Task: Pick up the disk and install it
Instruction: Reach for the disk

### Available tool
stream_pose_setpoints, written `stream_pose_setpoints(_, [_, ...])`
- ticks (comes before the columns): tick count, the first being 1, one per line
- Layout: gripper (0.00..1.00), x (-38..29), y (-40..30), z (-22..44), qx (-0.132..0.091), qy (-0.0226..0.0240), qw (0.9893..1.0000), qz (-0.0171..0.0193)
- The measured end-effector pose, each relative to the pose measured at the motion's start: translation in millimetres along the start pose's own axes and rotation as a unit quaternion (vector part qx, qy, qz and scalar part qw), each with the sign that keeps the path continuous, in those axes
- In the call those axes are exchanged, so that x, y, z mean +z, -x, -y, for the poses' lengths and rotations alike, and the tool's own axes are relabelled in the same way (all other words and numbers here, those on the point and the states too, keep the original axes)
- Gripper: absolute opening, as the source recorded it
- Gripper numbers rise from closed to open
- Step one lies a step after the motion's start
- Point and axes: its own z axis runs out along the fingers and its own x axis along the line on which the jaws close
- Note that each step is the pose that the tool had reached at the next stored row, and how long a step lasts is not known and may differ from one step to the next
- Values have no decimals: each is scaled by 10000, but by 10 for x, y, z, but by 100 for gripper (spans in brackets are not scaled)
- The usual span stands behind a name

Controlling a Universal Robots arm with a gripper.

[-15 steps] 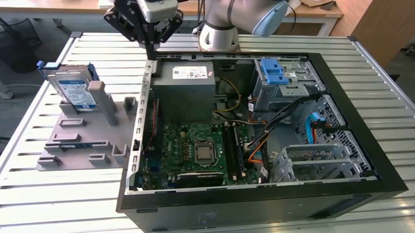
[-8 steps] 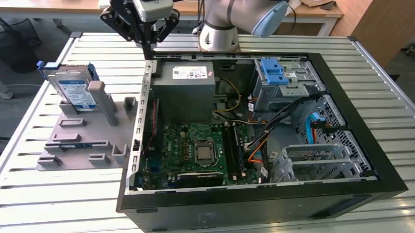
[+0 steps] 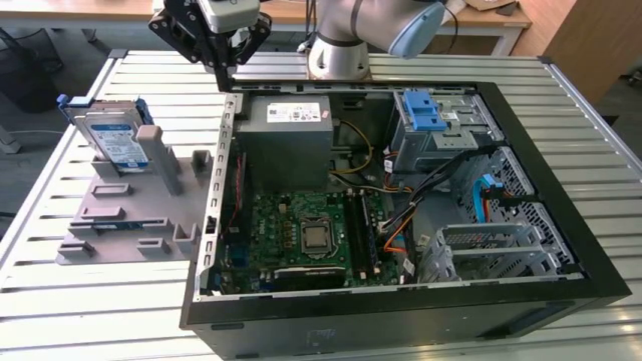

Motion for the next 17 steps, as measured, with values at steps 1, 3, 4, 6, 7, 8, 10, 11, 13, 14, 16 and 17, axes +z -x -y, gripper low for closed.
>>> stream_pose_setpoints(1, [11, 0, -8, -2, 0, 0, 10000, 0])
stream_pose_setpoints(3, [11, 0, -24, -5, 0, 0, 10000, 0])
stream_pose_setpoints(4, [11, 0, -32, -6, 0, 0, 10000, 0])
stream_pose_setpoints(6, [11, 1, -48, -8, 0, 0, 10000, 0])
stream_pose_setpoints(7, [11, 1, -55, -10, 0, 0, 10000, 0])
stream_pose_setpoints(8, [11, 0, -61, -11, 0, 0, 10000, 0])
stream_pose_setpoints(10, [11, 1, -65, -11, 0, 0, 10000, 0])
stream_pose_setpoints(11, [11, 1, -67, -10, 0, 0, 10000, 0])
stream_pose_setpoints(13, [11, 1, -68, -10, 0, 0, 10000, 0])
stream_pose_setpoints(14, [11, 1, -69, -10, 0, 0, 10000, 0])
stream_pose_setpoints(16, [11, 1, -70, -10, 0, 0, 10000, 0])
stream_pose_setpoints(17, [11, 1, -71, -10, 0, 0, 10000, 0])
